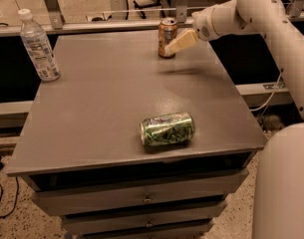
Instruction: Move orange can near green can
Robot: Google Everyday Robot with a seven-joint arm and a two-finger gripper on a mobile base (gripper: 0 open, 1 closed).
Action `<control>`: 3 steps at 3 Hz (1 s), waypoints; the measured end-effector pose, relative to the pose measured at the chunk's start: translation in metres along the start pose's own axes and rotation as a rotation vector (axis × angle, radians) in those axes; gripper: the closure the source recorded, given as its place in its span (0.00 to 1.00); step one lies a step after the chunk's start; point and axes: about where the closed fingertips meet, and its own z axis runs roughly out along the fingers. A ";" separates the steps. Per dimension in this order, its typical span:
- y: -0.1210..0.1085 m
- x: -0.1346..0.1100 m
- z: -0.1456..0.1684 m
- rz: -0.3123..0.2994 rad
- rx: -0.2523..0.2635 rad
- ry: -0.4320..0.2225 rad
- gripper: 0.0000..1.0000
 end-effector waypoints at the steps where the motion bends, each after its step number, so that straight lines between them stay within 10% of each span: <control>1: -0.007 -0.005 0.022 0.085 0.004 -0.078 0.00; 3: -0.011 -0.008 0.049 0.229 -0.007 -0.160 0.42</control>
Offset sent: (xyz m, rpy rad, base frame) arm 0.0525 0.0184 -0.0168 0.2952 0.0470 -0.1170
